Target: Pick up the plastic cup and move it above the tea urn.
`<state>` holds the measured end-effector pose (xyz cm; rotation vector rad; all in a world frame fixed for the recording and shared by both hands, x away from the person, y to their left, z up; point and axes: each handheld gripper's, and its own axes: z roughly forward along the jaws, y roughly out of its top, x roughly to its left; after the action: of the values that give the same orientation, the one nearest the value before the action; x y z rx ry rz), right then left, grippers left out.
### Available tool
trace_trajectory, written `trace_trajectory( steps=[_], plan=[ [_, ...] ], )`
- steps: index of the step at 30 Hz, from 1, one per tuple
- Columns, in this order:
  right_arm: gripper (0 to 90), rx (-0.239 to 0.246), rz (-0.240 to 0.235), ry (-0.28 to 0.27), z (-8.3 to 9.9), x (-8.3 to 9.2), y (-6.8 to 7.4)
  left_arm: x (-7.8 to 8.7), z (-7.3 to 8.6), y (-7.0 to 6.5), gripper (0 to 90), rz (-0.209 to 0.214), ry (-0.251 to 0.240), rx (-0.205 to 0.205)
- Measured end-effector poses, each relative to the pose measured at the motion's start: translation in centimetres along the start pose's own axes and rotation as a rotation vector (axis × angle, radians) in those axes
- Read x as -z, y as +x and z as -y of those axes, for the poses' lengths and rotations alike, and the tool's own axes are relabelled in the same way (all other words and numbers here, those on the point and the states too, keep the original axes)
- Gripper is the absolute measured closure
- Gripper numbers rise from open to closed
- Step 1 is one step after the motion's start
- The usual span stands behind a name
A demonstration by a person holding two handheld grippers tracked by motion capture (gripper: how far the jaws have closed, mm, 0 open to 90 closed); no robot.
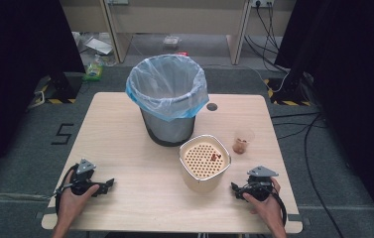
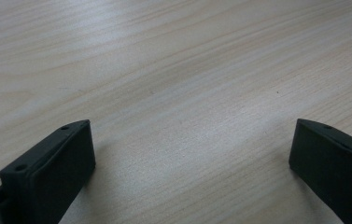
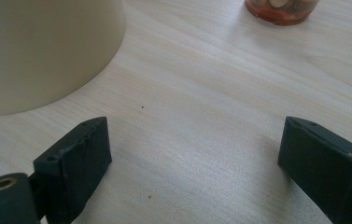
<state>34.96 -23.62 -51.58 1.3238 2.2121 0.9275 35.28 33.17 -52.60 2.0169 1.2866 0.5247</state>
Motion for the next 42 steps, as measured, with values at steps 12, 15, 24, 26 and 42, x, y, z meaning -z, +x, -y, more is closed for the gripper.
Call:
trace_trajectory(
  steps=[12,15,24,26,42],
  plan=[
    [20.2,-0.033,0.023,-0.055,-0.5,1.3,-1.0,0.0,0.0,0.0,0.0,0.000,0.000,0.000],
    [21.0,-0.042,0.033,-0.060,-0.9,1.7,-1.2,0.0,0.0,0.0,0.0,0.000,0.000,0.000],
    [25.1,-0.008,0.080,-0.094,-3.3,3.2,-2.6,0.0,0.0,0.0,0.0,0.000,0.000,0.000],
    [26.0,-0.018,0.090,-0.105,-4.2,3.5,-3.0,0.0,0.0,0.0,0.0,0.000,0.000,0.000],
    [45.6,-0.037,0.117,-0.153,-9.8,3.6,-6.0,0.0,0.0,0.0,0.0,0.000,-0.001,0.001]
  ],
)
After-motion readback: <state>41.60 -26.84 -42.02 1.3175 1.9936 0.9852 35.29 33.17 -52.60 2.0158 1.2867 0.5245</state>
